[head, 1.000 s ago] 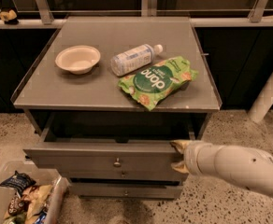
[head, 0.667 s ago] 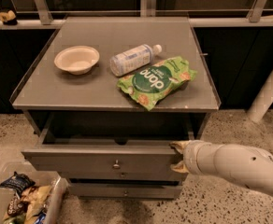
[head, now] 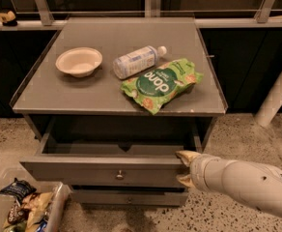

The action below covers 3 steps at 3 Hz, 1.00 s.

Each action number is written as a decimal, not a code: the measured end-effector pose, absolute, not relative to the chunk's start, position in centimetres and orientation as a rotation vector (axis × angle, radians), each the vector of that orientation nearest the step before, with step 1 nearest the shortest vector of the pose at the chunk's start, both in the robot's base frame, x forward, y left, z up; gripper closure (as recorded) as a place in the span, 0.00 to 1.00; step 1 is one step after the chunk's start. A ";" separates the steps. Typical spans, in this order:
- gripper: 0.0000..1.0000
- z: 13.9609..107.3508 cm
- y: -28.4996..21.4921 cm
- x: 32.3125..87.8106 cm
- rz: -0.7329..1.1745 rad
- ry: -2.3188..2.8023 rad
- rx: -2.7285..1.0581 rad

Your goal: Open top drawer

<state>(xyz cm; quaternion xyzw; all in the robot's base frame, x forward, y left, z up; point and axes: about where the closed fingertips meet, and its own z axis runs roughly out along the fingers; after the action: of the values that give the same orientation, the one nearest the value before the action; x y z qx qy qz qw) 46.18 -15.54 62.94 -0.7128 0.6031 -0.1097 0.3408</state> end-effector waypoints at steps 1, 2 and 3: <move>1.00 64.0 -15.5 45.3 -0.308 1.583 -1.820; 1.00 64.1 -15.4 45.2 -0.308 1.584 -1.820; 1.00 65.9 -15.2 42.3 -0.394 1.587 -1.767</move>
Offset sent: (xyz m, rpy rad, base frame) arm -0.3744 0.0117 -0.1645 -0.1494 0.0167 -0.1668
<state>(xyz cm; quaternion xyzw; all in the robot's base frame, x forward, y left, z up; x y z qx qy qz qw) 42.29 -15.21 65.87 -0.6851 0.6152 -0.1527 0.3588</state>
